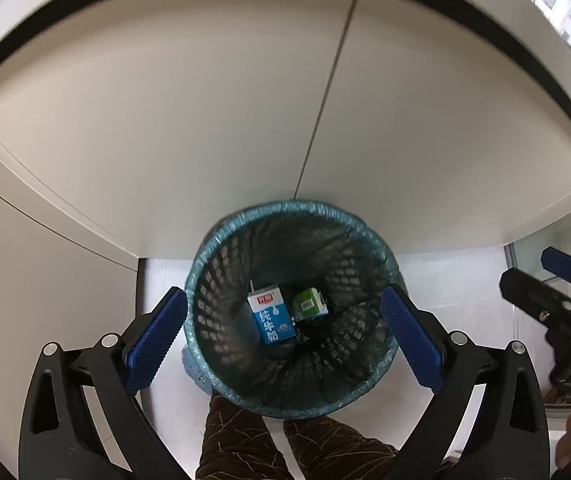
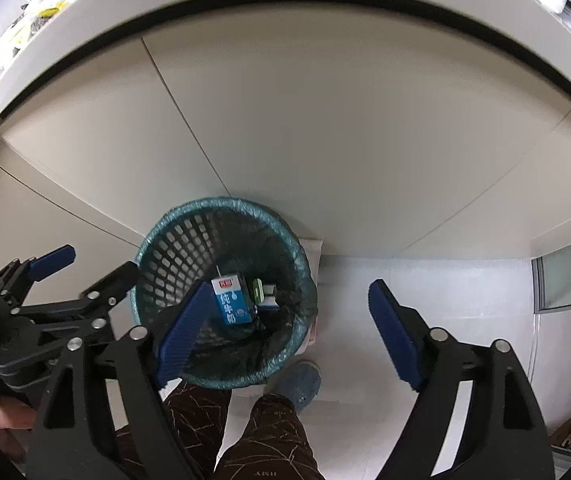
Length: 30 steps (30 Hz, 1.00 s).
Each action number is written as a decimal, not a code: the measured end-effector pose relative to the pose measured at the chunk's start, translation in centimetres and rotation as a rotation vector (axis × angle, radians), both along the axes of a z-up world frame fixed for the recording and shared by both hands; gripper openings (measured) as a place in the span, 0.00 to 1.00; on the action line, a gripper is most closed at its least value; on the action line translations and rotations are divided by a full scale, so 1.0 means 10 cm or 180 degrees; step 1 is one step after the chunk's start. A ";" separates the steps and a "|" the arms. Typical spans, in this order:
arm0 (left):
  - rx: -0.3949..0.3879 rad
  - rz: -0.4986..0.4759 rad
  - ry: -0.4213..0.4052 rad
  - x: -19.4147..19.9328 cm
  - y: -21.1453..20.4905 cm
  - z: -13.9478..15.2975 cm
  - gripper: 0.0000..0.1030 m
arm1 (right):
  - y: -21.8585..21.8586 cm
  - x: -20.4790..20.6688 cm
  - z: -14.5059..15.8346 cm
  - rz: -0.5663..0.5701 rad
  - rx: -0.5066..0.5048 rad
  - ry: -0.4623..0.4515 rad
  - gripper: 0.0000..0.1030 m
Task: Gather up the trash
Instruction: 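Raise both tools back toward the yellow snack bag and crumpled tissue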
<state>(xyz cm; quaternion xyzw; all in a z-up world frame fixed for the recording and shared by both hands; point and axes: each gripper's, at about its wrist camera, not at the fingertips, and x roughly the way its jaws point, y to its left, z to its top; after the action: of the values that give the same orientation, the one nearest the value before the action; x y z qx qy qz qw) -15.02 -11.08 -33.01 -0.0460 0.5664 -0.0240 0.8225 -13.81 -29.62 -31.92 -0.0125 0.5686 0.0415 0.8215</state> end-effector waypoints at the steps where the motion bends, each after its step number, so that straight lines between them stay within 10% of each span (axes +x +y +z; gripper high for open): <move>1: -0.0010 0.0025 -0.0032 0.01 0.03 0.08 0.93 | 0.01 0.02 0.05 0.0013 -0.0002 -0.0027 0.77; 30: 0.0165 0.0299 -0.0645 0.66 0.80 1.94 0.94 | 0.20 0.75 1.74 0.0036 -0.0162 -0.0824 0.88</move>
<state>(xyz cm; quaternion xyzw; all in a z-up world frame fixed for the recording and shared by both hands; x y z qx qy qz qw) -8.39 -3.08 -13.62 -0.0486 0.4781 0.0247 0.8766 -6.28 -27.67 -14.53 -0.0418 0.4586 0.0297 0.8871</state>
